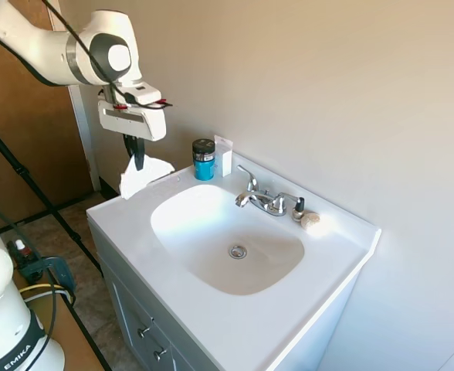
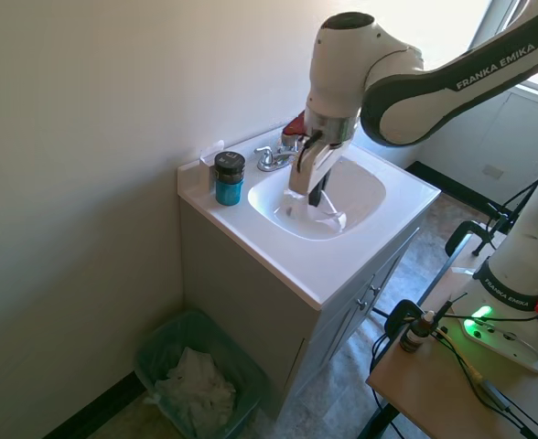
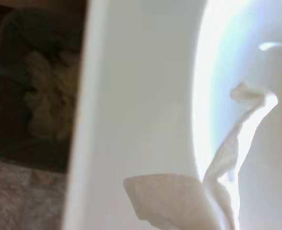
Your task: Throw the tissue in the trash bin
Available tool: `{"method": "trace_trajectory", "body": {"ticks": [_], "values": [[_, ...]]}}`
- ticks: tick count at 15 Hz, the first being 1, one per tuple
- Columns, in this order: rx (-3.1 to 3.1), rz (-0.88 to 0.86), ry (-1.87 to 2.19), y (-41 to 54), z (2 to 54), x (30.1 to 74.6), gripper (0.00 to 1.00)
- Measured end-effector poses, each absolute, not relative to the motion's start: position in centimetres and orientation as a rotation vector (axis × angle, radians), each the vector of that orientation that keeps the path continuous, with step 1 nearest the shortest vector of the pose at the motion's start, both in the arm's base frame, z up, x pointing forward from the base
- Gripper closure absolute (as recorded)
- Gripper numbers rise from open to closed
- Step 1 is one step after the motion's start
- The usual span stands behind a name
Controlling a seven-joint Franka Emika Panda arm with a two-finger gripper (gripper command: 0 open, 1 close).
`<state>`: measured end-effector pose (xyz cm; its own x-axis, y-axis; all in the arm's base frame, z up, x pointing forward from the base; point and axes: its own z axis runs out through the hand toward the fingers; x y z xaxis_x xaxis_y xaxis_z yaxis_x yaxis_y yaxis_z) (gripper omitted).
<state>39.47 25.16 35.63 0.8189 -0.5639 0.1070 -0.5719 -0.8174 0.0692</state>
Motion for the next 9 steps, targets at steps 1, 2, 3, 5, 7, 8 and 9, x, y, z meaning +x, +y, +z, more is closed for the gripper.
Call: {"method": "trace_trajectory", "body": {"ticks": [1,2,3,5,7,8,9], "values": [[2.912,0.143,-0.894,27.3,35.1,40.2,1.00],[2.920,0.150,-0.882,29.1,34.4,41.0,1.00],[2.930,0.157,-0.869,31.1,33.6,41.7,1.00],[2.959,0.169,-0.865,34.9,31.7,42.9,1.00],[2.966,0.159,-0.848,37.7,29.3,43.5,1.00],[2.965,0.135,-0.839,38.7,27.9,43.8,1.00],[2.963,0.113,-0.837,39.4,26.6,44.2,1.00]]}}
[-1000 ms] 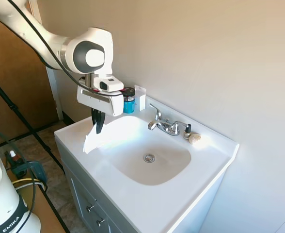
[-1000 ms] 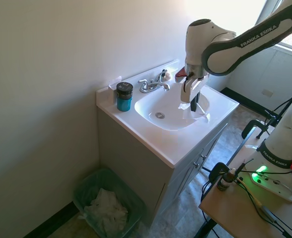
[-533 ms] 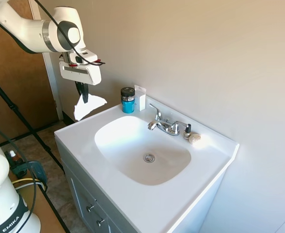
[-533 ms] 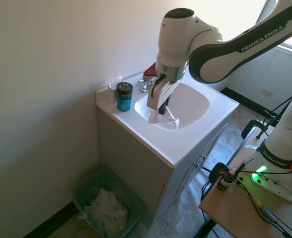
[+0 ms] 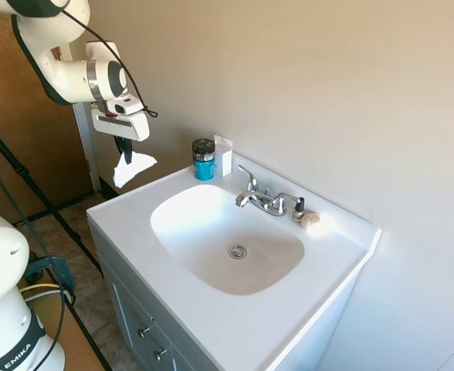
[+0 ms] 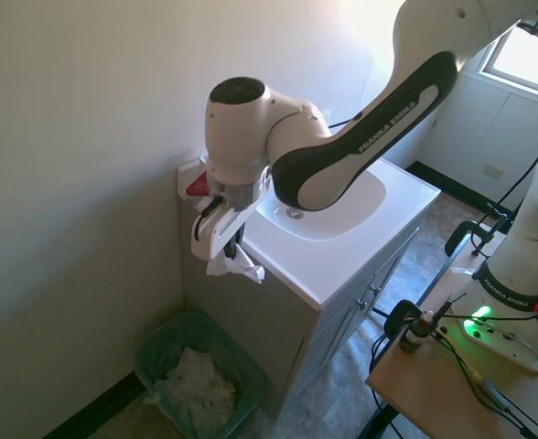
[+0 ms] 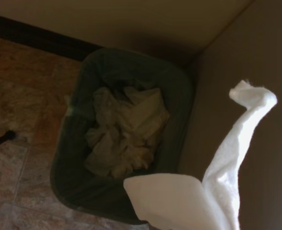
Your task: Throw the tissue in the trash bin
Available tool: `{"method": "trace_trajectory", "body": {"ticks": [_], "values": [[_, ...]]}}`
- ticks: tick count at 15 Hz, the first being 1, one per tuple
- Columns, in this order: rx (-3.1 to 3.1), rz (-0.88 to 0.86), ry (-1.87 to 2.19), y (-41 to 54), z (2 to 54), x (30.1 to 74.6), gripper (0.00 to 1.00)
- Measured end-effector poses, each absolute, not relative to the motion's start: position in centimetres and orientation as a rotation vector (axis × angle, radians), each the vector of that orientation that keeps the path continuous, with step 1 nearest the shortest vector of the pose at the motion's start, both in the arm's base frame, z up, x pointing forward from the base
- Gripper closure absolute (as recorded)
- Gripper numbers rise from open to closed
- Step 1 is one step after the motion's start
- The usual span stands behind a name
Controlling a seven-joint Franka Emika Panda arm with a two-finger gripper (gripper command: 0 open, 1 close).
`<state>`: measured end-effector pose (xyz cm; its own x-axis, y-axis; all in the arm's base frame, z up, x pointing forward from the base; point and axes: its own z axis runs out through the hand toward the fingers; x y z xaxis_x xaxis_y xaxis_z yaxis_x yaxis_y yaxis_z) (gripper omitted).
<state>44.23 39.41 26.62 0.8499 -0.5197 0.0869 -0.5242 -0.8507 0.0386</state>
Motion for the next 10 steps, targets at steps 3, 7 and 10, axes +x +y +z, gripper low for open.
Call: {"method": "trace_trajectory", "body": {"ticks": [3,7,10], "values": [[2.959,0.033,-0.842,40.5,23.2,44.9,0.00],[2.951,-0.006,-0.827,41.1,21.3,44.9,0.00],[2.952,-0.004,-0.814,41.1,21.2,44.9,0.00]]}}
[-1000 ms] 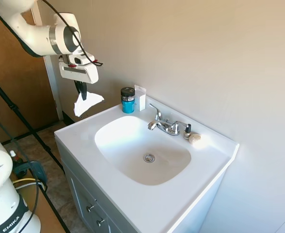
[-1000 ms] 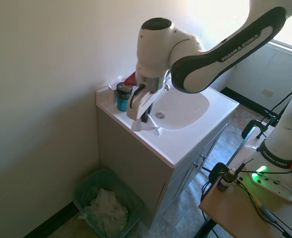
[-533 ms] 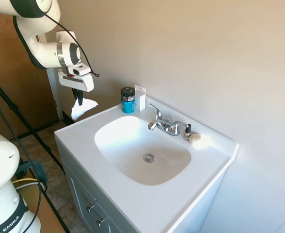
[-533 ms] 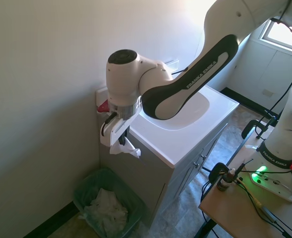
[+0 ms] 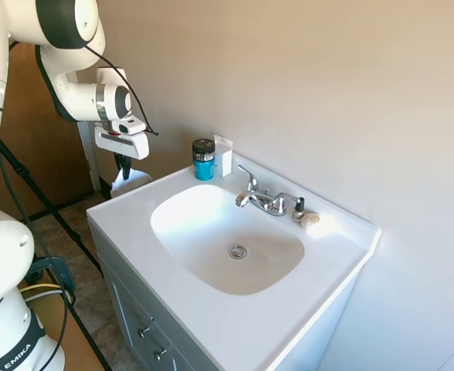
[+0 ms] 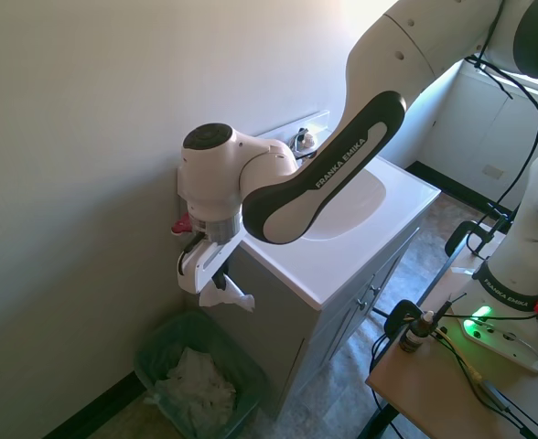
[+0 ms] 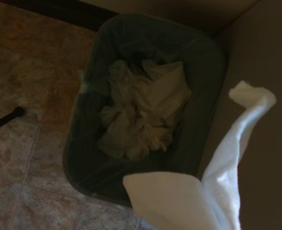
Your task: Throw the tissue in the trash bin
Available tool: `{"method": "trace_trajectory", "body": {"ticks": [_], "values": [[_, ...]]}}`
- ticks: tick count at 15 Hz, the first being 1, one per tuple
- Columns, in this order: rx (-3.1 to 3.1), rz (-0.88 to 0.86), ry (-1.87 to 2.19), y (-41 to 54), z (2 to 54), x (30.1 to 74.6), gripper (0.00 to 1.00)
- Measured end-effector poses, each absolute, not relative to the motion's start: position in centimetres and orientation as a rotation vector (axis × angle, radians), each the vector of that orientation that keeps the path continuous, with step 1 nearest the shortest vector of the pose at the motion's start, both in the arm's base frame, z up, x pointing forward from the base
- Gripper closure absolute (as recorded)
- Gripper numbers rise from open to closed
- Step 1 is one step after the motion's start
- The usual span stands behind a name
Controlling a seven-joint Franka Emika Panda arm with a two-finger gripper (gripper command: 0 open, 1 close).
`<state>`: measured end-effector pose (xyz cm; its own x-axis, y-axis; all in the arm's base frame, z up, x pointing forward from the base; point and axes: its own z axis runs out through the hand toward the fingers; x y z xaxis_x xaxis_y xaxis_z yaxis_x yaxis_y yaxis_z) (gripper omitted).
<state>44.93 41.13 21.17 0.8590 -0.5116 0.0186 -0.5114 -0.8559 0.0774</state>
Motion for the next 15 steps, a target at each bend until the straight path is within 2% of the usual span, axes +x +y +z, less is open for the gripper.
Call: {"method": "trace_trajectory", "body": {"ticks": [9,15], "values": [[2.966,0.009,-0.802,40.7,22.3,45.9,0.00],[2.947,0.146,-0.915,36.9,29.3,46.6,0.00]]}}
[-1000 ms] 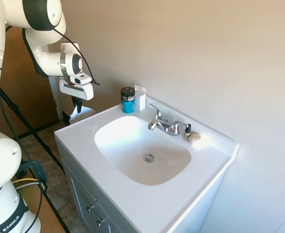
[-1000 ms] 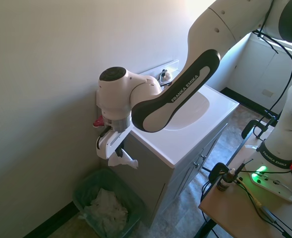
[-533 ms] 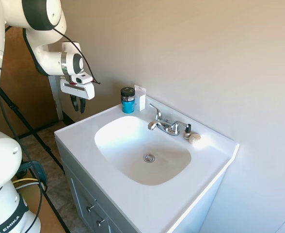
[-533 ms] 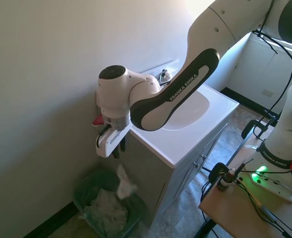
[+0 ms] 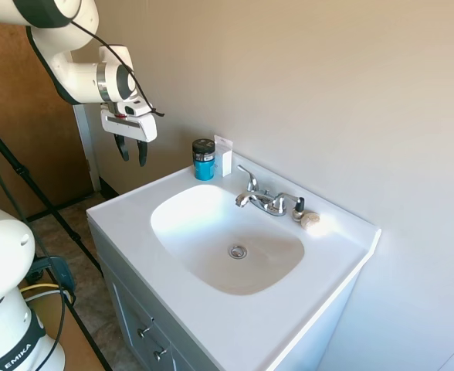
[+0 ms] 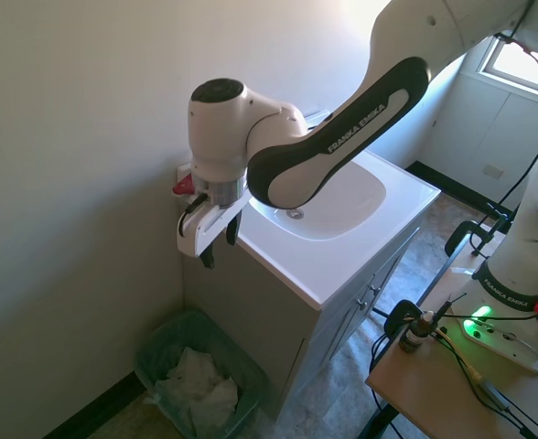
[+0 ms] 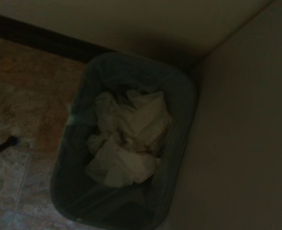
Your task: Throw the tissue in the trash bin
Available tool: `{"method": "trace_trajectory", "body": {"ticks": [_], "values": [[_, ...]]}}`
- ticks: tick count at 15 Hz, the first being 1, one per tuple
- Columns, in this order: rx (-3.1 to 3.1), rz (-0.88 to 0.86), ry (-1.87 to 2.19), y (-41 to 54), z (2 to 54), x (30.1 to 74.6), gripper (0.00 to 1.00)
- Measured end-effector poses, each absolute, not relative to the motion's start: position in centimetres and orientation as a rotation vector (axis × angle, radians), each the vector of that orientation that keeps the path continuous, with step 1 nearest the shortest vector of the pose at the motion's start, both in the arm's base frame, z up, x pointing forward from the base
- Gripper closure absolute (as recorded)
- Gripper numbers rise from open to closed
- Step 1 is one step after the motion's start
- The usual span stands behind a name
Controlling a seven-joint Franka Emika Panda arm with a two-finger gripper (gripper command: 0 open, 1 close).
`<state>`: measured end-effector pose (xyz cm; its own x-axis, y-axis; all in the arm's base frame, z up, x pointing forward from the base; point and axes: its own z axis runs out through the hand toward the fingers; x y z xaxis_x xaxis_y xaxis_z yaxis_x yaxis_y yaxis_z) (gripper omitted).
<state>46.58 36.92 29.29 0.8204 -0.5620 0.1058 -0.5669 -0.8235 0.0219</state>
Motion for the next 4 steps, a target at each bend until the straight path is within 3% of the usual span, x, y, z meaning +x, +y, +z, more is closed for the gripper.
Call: {"method": "trace_trajectory", "body": {"ticks": [4], "values": [[2.904,0.225,-1.048,31.4,33.1,45.4,0.00]]}}
